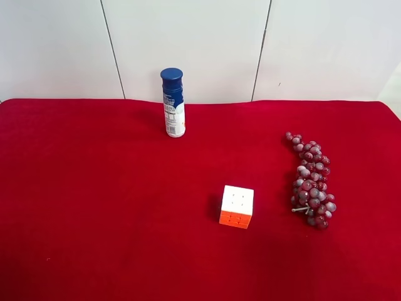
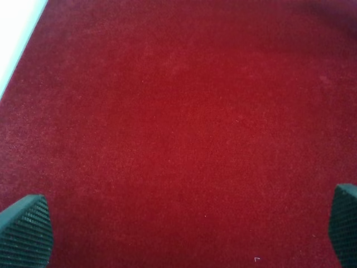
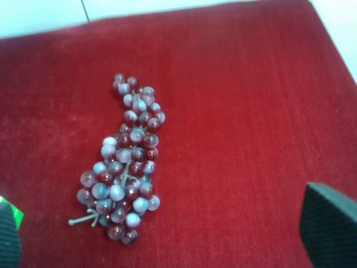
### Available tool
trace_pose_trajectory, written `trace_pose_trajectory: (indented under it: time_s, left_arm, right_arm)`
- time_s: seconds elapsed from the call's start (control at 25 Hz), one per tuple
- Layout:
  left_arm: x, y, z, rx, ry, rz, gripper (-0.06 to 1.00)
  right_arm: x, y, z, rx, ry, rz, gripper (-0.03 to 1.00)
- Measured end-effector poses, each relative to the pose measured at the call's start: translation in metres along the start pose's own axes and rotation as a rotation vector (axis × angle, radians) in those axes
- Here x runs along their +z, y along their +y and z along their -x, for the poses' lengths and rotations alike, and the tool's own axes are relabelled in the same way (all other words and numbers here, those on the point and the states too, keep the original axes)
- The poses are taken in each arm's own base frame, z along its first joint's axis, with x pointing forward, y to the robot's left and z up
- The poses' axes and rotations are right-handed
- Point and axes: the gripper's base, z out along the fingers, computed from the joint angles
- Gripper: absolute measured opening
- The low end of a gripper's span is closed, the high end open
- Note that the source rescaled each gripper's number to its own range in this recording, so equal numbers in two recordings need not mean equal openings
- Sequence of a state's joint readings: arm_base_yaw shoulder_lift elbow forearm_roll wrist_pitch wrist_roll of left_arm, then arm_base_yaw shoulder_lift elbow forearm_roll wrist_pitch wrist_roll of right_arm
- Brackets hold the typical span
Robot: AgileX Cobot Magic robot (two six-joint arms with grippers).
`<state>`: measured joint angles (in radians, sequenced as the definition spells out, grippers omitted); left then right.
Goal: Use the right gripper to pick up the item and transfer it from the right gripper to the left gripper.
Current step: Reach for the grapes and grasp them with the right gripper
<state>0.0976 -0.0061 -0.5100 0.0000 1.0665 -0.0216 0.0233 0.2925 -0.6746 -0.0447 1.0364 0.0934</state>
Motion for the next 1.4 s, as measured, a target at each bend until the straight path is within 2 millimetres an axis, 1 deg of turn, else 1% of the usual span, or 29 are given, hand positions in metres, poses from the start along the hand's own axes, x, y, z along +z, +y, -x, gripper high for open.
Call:
trace_pose_trajectory:
  time_s: [0.12,0.24,0.36,0.52,0.72,1.04,1.24,1.4]
  left_arm:
    - [0.0,0.0,0.0,0.0,0.0,0.0,1.0]
    - [0.0,0.0,0.0,0.0,0.0,0.0,1.0]
    - [0.0,0.0,0.0,0.0,0.0,0.0,1.0]
    - [0.0,0.0,0.0,0.0,0.0,0.0,1.0]
    - [0.0,0.0,0.0,0.0,0.0,0.0,1.0]
    - [0.0,0.0,0.0,0.0,0.0,0.0,1.0]
    - [0.0,0.0,0.0,0.0,0.0,0.0,1.0]
    - [0.0,0.0,0.0,0.0,0.0,0.0,1.0]
  right_arm:
    - [0.021,0.002,0.02,0.022,0.107,-0.009,1.0]
    - [0.05,0.004,0.033,0.028,0.208,-0.018,1.0]
    - [0.083,0.006,0.041,0.043,0.295,-0.028,1.0]
    - [0.124,0.008,0.045,0.066,0.379,-0.039,1.0]
    - [0.168,0.01,0.043,0.084,0.441,-0.047,1.0]
    - [0.229,0.014,0.029,0.11,0.502,-0.036,1.0]
    - [0.26,0.019,0.014,0.124,0.561,-0.001,1.0]
    - [0.28,0.035,0.0,0.109,0.596,0.048,1.0]
